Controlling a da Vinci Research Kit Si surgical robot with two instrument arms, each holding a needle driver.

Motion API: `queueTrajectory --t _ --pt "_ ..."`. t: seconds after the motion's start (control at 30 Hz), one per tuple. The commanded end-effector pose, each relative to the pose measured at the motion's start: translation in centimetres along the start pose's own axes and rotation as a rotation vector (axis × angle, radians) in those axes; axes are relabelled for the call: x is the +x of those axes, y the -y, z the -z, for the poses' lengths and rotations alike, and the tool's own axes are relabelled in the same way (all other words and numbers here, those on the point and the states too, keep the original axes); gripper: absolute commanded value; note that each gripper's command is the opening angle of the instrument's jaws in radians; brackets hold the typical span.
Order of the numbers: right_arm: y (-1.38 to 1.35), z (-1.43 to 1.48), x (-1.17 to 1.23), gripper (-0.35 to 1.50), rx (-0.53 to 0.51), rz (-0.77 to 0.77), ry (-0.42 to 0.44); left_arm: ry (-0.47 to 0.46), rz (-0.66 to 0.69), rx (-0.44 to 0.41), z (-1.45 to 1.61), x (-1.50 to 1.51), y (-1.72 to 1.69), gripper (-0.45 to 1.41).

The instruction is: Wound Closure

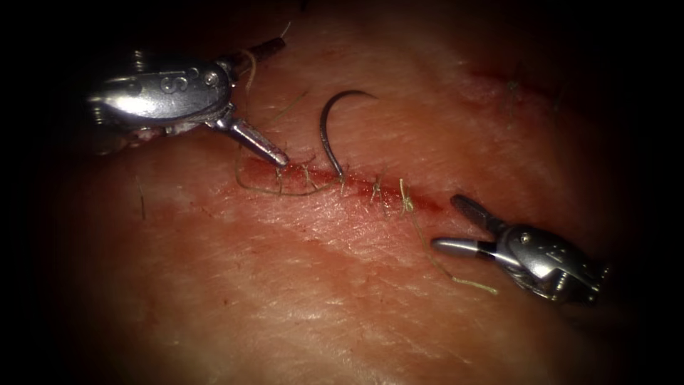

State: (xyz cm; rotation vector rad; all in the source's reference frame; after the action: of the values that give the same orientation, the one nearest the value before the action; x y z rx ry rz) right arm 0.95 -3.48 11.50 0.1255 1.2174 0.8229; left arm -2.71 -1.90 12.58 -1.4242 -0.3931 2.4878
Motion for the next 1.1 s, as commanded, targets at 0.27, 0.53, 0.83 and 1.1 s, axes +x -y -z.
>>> queueTrajectory --t 0.27,0.53,0.83,1.1 --pt "0.07 -0.05 -0.11 1.48 0.014 0.002 0.005 0.154 0.188 0.039 0.51 -0.75 -0.61 1.23" --pt "0.07 -0.05 -0.11 1.48 0.014 0.002 0.005 0.154 0.188 0.039 0.51 -0.75 -0.61 1.23" --pt "0.07 -0.05 -0.11 1.48 0.014 0.002 0.005 0.154 0.188 0.039 0.51 -0.75 -0.61 1.23" --pt "0.07 -0.05 -0.11 1.48 0.014 0.002 0.005 0.154 0.188 0.039 0.51 -0.75 -0.61 1.23"
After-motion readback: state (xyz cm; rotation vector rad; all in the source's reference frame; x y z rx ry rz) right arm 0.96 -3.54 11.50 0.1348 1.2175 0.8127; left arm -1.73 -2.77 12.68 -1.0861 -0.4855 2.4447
